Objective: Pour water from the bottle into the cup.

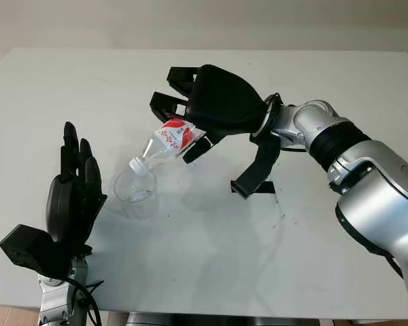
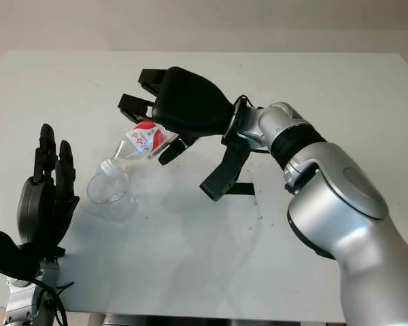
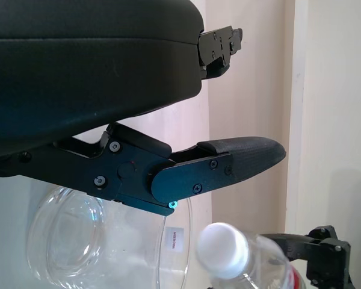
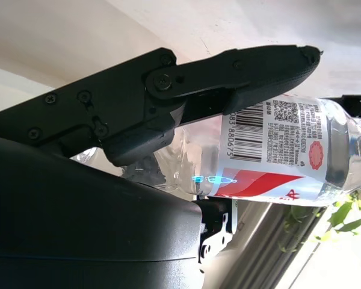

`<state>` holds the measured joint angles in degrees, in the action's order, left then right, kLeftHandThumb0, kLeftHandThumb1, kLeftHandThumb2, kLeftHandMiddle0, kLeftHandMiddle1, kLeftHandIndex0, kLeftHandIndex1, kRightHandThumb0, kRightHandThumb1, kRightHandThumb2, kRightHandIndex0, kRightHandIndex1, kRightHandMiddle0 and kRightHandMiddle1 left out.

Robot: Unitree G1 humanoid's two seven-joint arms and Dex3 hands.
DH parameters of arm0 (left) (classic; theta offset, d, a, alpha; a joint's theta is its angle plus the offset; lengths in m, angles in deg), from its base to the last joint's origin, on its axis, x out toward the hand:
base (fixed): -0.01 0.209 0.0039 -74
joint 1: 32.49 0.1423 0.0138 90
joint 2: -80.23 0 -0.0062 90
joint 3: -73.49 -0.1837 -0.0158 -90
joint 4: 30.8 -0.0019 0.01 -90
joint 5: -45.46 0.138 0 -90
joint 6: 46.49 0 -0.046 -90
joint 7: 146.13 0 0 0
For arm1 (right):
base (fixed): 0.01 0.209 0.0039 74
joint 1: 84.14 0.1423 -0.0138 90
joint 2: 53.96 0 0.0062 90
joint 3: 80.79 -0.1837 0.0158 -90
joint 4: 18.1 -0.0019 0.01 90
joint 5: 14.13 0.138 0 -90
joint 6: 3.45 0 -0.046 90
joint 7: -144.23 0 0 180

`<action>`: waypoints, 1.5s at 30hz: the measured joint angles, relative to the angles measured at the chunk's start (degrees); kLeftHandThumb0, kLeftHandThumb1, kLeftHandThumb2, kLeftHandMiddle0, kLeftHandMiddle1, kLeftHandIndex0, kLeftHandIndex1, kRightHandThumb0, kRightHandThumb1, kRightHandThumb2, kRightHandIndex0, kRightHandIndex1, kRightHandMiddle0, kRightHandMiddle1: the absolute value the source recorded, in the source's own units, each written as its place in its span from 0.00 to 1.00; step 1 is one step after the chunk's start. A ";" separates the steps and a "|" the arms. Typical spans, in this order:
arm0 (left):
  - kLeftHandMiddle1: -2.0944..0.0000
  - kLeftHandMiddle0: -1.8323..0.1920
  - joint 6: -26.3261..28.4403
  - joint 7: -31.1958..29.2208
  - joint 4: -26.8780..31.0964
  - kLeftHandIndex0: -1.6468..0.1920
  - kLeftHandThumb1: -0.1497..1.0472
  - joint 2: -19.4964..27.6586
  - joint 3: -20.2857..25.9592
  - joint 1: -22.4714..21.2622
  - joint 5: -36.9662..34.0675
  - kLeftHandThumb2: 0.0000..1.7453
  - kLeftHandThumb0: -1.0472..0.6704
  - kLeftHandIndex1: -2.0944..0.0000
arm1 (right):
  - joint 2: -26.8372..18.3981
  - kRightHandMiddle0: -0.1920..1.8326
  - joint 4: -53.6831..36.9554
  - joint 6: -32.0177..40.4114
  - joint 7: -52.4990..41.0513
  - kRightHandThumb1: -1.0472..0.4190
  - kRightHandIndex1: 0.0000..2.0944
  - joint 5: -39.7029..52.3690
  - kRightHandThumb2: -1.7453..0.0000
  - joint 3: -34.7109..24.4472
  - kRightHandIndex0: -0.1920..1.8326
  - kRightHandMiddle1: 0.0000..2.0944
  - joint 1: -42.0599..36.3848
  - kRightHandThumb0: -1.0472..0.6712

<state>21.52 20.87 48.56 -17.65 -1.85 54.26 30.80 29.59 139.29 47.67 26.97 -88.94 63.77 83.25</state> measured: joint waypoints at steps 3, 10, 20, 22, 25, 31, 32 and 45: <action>1.00 1.00 0.00 0.13 0.06 1.00 1.00 -0.03 0.00 0.00 0.00 0.35 0.19 1.00 | 0.00 0.48 0.00 0.96 1.46 0.00 1.00 -1.44 0.83 1.52 0.68 1.00 0.19 0.29; 1.00 1.00 0.00 0.04 0.11 1.00 1.00 -0.04 0.02 0.00 -0.15 0.36 0.19 1.00 | 0.01 0.41 0.19 2.25 5.90 0.00 1.00 -3.55 0.85 4.02 0.68 1.00 1.05 0.28; 1.00 1.00 -0.01 -0.17 -0.02 1.00 1.00 -0.01 0.05 -0.02 -0.23 0.35 0.19 1.00 | 0.42 0.53 1.49 -3.13 3.64 0.00 1.00 4.76 0.81 0.42 0.67 1.00 0.89 0.31; 1.00 1.00 -0.01 -0.21 -0.09 1.00 1.00 0.00 0.09 -0.06 -0.26 0.35 0.19 1.00 | 0.72 0.55 2.15 -5.86 1.42 0.00 1.00 9.27 0.79 -2.64 0.67 1.00 0.17 0.31; 1.00 1.00 -0.03 -0.22 -0.19 1.00 1.00 0.03 0.09 -0.10 -0.26 0.36 0.19 1.00 | 0.99 0.57 2.74 -7.85 -1.57 0.00 1.00 13.59 0.79 -5.98 0.67 1.00 -1.09 0.33; 1.00 1.00 -0.09 -0.23 -0.52 1.00 1.00 0.16 0.16 -0.17 -0.26 0.35 0.19 1.00 | 1.81 0.57 3.12 -11.48 -12.37 0.00 1.00 26.11 0.78 -15.03 0.68 1.00 -4.64 0.35; 1.00 1.00 -0.14 -0.23 -0.60 1.00 1.00 0.22 0.20 -0.19 -0.26 0.35 0.19 1.00 | 2.35 0.56 3.26 -11.92 -17.21 0.00 1.00 30.10 0.78 -17.67 0.68 1.00 -5.45 0.35; 1.00 1.00 1.18 -1.79 -0.95 1.00 1.00 0.99 0.42 -0.35 -1.18 0.37 0.18 1.00 | 11.35 0.58 -6.92 11.30 -72.22 0.00 1.00 75.98 0.68 -49.06 0.71 1.00 -23.51 0.38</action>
<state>22.70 19.08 47.61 -16.66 -1.43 53.91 29.62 40.94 132.37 58.97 -45.25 -12.95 14.71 59.73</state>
